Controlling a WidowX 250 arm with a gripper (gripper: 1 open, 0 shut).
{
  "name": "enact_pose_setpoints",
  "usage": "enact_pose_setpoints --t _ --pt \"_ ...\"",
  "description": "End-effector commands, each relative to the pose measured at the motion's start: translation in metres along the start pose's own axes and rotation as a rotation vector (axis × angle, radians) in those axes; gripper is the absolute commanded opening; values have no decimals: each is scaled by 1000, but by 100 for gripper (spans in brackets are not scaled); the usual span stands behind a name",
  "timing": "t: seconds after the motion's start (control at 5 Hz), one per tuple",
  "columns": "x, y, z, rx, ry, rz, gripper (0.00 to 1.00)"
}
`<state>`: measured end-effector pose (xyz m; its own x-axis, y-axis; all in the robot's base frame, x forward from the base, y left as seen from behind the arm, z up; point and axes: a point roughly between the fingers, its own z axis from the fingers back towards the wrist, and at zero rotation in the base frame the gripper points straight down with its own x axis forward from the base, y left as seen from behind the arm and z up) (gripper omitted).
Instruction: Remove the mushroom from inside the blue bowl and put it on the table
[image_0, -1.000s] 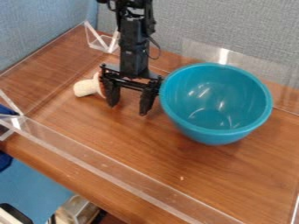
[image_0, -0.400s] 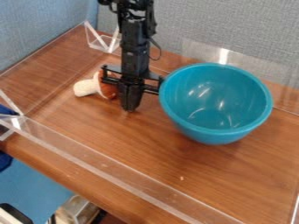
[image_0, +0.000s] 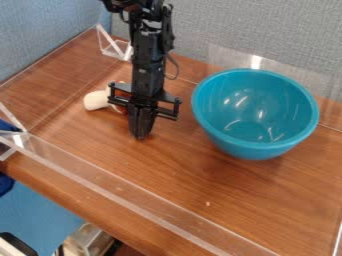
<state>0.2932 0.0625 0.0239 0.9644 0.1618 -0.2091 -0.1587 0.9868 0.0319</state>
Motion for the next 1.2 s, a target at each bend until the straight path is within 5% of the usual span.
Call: enact_pose_setpoints --t 0.0,0.2,0.4,1.0 --pt "-6 11 20 19 -65 22 0" --pt "-13 18 20 37 -61 37 0" --pt "-18 26 16 52 -50 55 100" --pt "-25 42 22 69 -42 68 100"
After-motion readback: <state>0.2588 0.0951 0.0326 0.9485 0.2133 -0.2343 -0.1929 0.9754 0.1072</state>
